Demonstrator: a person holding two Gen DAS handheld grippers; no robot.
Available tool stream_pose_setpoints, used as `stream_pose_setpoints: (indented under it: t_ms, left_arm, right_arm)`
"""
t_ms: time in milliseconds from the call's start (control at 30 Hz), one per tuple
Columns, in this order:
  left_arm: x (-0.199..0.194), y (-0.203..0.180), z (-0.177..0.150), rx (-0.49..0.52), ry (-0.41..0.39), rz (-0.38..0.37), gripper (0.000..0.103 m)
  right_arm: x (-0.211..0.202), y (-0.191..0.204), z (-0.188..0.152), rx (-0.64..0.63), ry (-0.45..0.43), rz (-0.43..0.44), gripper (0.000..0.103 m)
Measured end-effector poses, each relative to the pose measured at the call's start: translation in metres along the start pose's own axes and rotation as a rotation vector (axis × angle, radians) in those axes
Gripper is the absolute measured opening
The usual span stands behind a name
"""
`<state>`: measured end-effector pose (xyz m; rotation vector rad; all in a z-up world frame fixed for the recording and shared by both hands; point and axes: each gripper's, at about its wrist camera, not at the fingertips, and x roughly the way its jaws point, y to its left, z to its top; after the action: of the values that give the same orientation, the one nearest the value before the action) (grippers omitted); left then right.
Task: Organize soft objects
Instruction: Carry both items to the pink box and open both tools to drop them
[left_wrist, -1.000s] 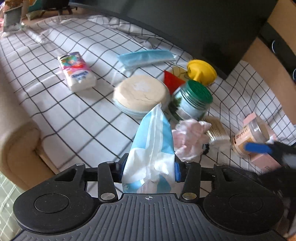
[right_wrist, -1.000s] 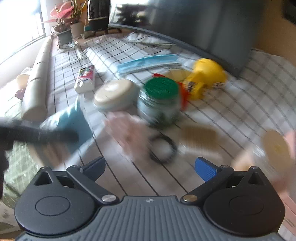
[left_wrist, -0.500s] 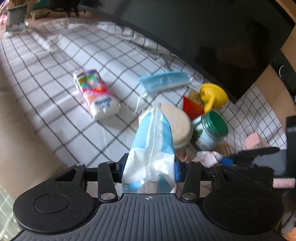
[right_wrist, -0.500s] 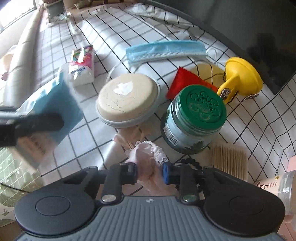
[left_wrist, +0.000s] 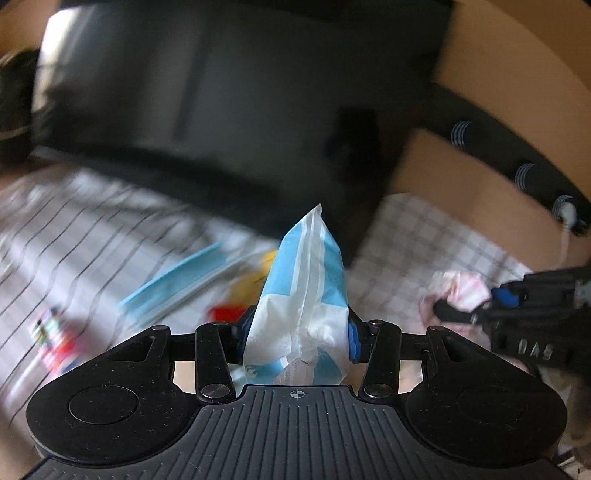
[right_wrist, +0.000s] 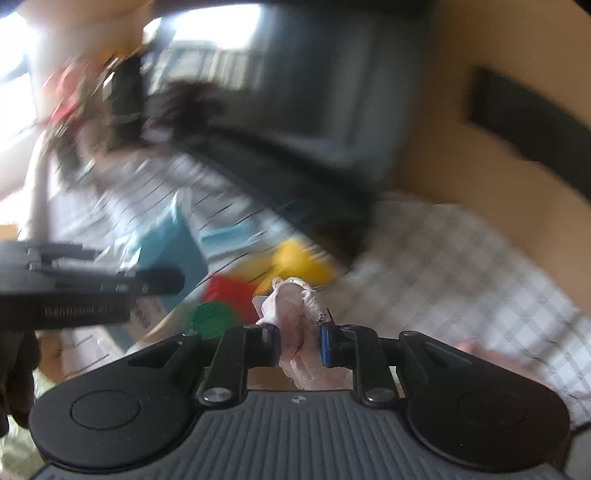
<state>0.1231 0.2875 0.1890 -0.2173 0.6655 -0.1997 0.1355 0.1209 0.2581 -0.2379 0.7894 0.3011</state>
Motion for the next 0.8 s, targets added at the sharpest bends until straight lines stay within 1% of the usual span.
stream_pose_setpoints:
  t_ms: [100, 200, 267, 400, 533, 667, 700, 767, 800]
  left_arm:
    - [0.012, -0.045, 0.010, 0.051, 0.003, -0.065, 0.050]
    - [0.030, -0.086, 0.015, 0.074, 0.030, -0.149, 0.050]
    - [0.046, -0.114, 0.014, 0.076, 0.060, -0.229, 0.050]
    - [0.080, -0.167, 0.006, 0.087, 0.134, -0.321, 0.050]
    - [0.128, -0.214, -0.010, 0.112, 0.227, -0.369, 0.050]
    - [0.163, -0.247, -0.030, 0.131, 0.277, -0.372, 0.051]
    - [0.171, -0.250, -0.033, 0.127, 0.278, -0.387, 0.051]
    - [0.190, -0.255, -0.038, 0.127, 0.261, -0.442, 0.051]
    - [0.204, -0.257, -0.044, 0.145, 0.263, -0.453, 0.052]
  right_arm:
    - [-0.030, -0.047, -0.001, 0.067, -0.054, -0.064, 0.019]
    - [-0.057, -0.094, -0.014, 0.145, -0.100, -0.121, 0.019]
    - [-0.070, -0.127, -0.025, 0.211, -0.122, -0.152, 0.019]
    - [-0.084, -0.180, -0.052, 0.319, -0.144, -0.210, 0.019]
    - [-0.080, -0.220, -0.080, 0.421, -0.137, -0.231, 0.019]
    - [-0.058, -0.253, -0.104, 0.521, -0.099, -0.227, 0.019]
    - [-0.049, -0.261, -0.109, 0.545, -0.085, -0.230, 0.022]
    - [-0.034, -0.273, -0.118, 0.585, -0.071, -0.235, 0.034]
    - [-0.027, -0.277, -0.121, 0.601, -0.071, -0.241, 0.046]
